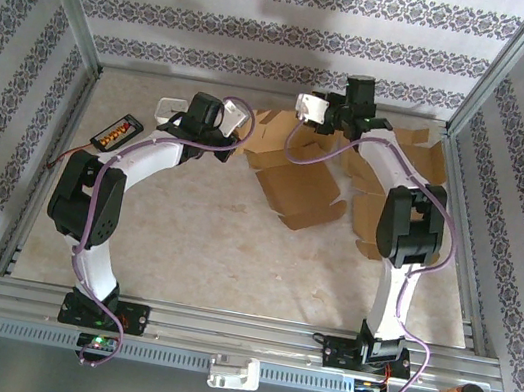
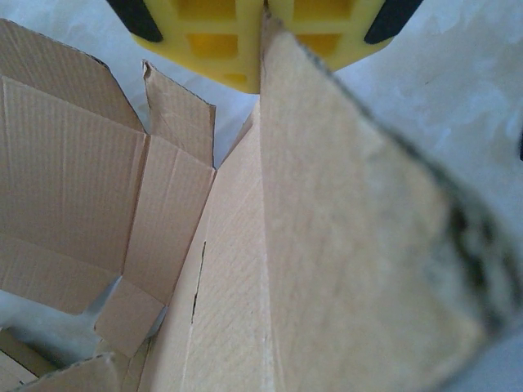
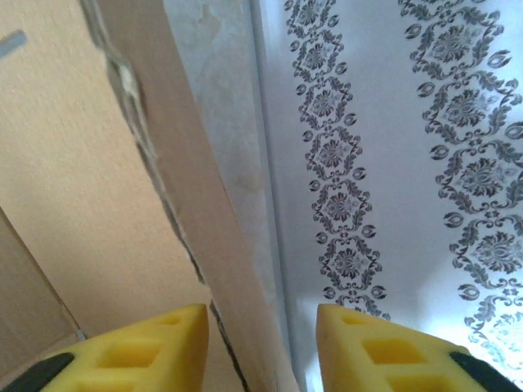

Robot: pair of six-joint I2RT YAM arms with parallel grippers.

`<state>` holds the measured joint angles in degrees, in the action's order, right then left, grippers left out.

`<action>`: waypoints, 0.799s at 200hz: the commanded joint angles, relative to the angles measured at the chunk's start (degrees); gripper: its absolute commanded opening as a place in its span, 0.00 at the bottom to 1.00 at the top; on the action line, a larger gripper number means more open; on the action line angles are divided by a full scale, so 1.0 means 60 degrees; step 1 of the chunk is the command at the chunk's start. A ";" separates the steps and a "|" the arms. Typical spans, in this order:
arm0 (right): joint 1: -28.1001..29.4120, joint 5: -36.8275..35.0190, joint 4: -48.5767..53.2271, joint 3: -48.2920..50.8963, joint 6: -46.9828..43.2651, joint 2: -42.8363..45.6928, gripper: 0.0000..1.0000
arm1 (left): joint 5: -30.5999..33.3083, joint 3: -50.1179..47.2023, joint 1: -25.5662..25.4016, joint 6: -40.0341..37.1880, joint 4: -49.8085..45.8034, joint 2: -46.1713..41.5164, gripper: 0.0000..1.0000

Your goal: Fold the paper box

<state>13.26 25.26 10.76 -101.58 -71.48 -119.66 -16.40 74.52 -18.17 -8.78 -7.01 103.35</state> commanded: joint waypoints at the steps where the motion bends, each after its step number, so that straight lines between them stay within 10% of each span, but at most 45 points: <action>1: 0.0136 -0.0104 -0.0368 -0.0025 0.0162 -0.0071 0.25 | -0.0022 0.0349 -0.0018 -0.0016 0.0174 0.0057 0.00; 18: 0.0254 -0.0254 -0.0404 0.0362 0.0157 0.0128 0.00 | 0.0198 0.0433 -0.0015 0.0107 0.0203 0.0127 0.00; 88: 0.1979 -0.5918 -0.0109 0.1100 0.3081 0.1099 0.00 | 0.2900 0.2685 0.0376 0.1557 -0.1558 0.1382 0.28; 160: 0.3393 -1.0533 0.0817 0.1347 0.4238 0.1174 0.00 | 0.1852 -0.0897 0.0528 0.3048 0.0277 -0.1596 0.51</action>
<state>33.32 -26.39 12.51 -95.26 -50.39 -114.78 -2.98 75.59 -15.22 4.95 -10.66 100.99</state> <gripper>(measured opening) 0.046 0.501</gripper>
